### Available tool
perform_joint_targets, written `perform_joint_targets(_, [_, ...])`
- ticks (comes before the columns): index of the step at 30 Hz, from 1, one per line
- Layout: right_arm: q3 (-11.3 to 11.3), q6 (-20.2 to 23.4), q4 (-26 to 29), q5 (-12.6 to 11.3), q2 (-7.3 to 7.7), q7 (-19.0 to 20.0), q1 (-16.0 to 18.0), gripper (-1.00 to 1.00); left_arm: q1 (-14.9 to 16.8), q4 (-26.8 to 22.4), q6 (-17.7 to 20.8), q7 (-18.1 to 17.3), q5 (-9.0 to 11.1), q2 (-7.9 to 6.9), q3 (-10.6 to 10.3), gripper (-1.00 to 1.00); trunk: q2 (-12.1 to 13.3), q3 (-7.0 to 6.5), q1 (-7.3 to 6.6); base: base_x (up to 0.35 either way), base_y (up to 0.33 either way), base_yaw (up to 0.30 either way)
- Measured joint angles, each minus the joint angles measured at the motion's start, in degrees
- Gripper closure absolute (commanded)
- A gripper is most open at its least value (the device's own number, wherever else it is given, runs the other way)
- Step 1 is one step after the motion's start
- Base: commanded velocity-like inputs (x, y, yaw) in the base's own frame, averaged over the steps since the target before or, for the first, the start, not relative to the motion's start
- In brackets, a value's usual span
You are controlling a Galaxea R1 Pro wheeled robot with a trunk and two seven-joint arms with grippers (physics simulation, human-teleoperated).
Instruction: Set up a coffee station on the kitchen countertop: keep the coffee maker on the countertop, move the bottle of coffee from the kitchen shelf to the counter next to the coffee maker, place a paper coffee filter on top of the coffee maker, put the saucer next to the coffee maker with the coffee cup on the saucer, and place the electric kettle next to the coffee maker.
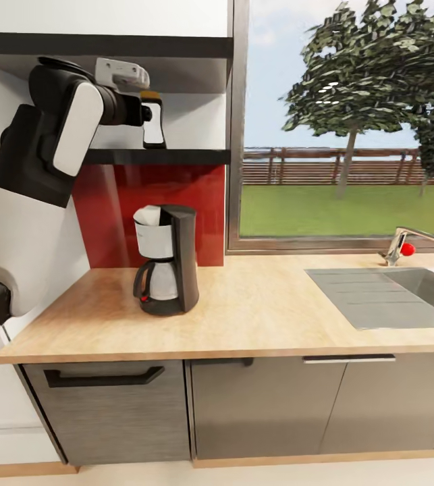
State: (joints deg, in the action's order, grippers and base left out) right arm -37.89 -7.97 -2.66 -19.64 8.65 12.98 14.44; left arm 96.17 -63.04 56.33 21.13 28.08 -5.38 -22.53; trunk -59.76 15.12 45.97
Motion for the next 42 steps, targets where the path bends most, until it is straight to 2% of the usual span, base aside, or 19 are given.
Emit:
perform_joint_targets(7, [-0.1,0.0,0.0,-0.1,-0.01,-0.1,-0.1,-1.0,0.0,0.0,0.0,0.0,0.0,0.06,0.9,-1.0,0.0,0.0,0.0,0.136,0.0,0.0])
perform_joint_targets(9, [-0.1,0.0,0.0,-0.1,0.0,-0.1,-0.1,-1.0,0.0,-0.1,-0.1,0.1,0.0,0.16,1.8,-1.0,0.0,0.0,0.01,0.022,0.0,0.0])
perform_joint_targets(12, [-0.1,0.0,0.0,-0.1,0.0,-0.1,-0.1,-1.0,0.0,-0.1,-0.1,0.1,0.0,0.24,5.0,-1.0,0.0,0.0,0.01,0.007,0.0,0.0])
perform_joint_targets(14, [-0.1,0.0,0.0,-0.1,-0.01,-0.1,-0.1,-1.0,0.0,-0.1,-0.2,0.4,0.0,0.25,6.0,-1.0,0.0,0.0,0.01,0.003,0.0,0.0])
perform_joint_targets(17, [-0.1,0.0,0.0,-0.1,-0.01,-0.1,-0.1,-1.0,0.0,-0.1,-0.2,3.8,0.0,0.47,6.7,-1.0,0.0,0.0,0.01,0.001,0.0,0.0])
perform_joint_targets(19, [-0.1,0.0,0.0,-0.1,-0.01,-0.1,-0.1,-1.0,0.0,0.0,-0.3,5.9,0.1,0.95,6.9,-1.0,0.0,0.0,0.01,0.0,-0.003,0.0])
perform_joint_targets(23, [-0.1,0.0,0.0,-0.1,-0.01,-0.1,-0.1,-1.0,0.0,0.2,-0.3,7.6,0.2,1.68,7.0,-1.0,0.0,0.0,0.01,0.017,-0.146,0.0])
perform_joint_targets(42, [-0.1,0.0,0.0,-0.1,-0.04,-0.1,-0.2,-1.0,0.0,0.4,-0.3,8.0,0.3,1.94,7.0,-1.0,0.0,0.0,-0.01,0.08,-0.073,0.0])
